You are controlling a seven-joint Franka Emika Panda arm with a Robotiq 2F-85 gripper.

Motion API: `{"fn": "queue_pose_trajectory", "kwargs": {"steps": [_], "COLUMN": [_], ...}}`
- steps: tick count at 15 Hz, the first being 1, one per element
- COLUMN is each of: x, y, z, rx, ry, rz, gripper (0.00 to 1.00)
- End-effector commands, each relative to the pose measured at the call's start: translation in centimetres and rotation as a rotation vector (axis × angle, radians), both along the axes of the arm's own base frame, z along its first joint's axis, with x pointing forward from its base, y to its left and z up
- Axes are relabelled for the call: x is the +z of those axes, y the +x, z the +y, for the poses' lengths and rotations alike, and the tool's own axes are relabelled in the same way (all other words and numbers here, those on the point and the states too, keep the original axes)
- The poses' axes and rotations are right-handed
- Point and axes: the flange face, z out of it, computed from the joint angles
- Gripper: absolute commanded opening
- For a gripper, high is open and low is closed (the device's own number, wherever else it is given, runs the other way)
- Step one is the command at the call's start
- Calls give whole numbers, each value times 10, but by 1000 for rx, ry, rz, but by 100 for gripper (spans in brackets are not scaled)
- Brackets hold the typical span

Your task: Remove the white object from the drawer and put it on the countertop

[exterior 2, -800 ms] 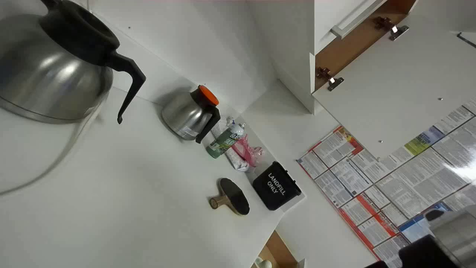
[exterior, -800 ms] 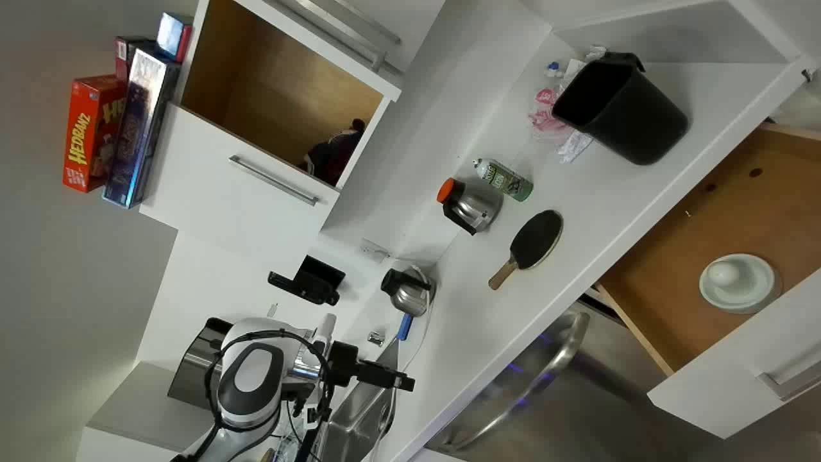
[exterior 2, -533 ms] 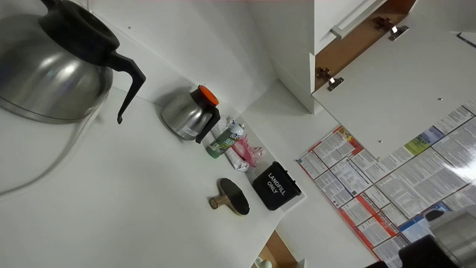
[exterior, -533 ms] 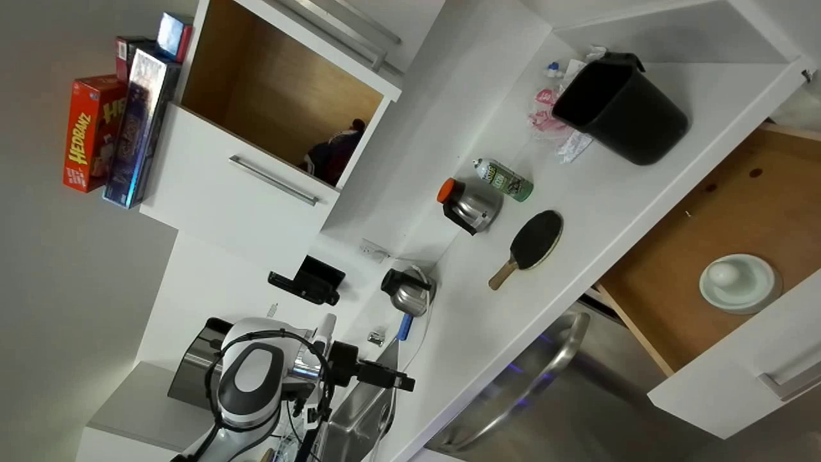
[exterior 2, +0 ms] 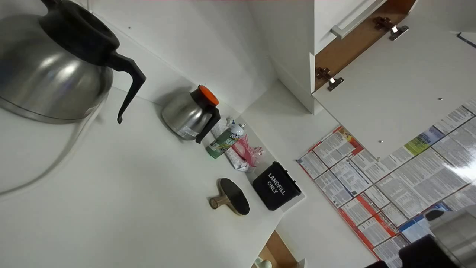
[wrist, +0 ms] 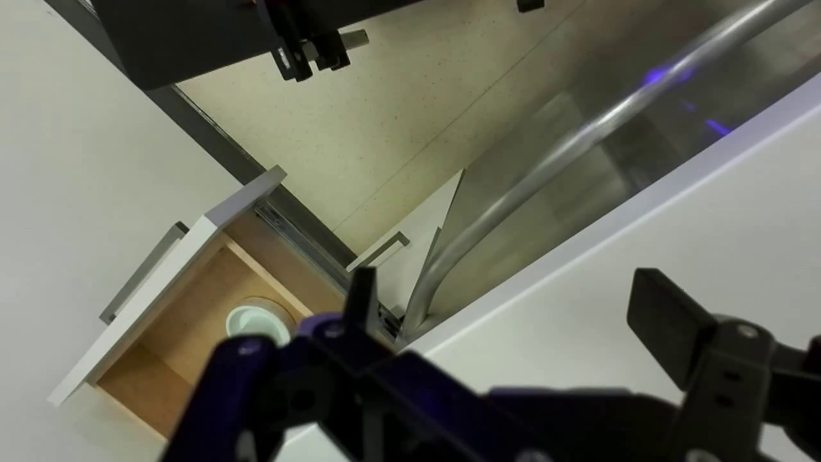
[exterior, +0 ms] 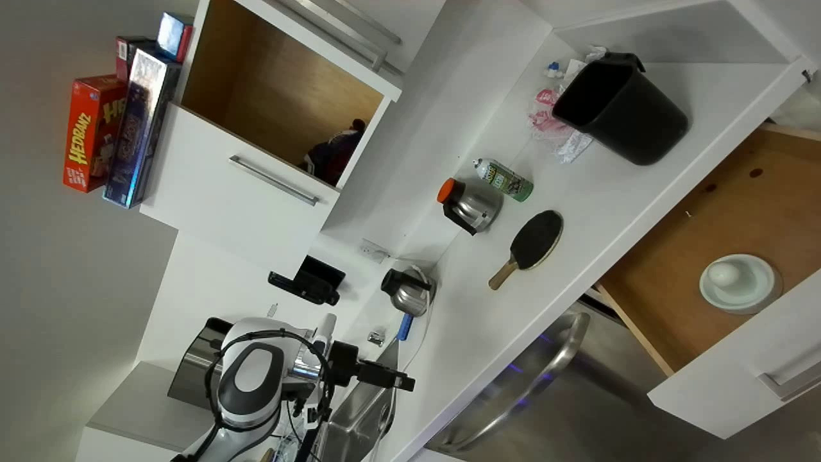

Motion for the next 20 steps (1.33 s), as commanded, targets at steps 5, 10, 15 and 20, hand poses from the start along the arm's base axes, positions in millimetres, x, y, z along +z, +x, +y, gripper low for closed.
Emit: {"fn": "queue_pose_trajectory", "kwargs": {"steps": [5, 10, 15, 20], "x": [13, -21, -70, -80], "y": [50, 88, 108, 105], "z": [-94, -182, -245, -244], "rx": [-188, -357, -456, -448], "ry": [36, 64, 103, 93], "rz": [-76, -103, -65, -29], "gripper": [100, 100, 100, 100]}}
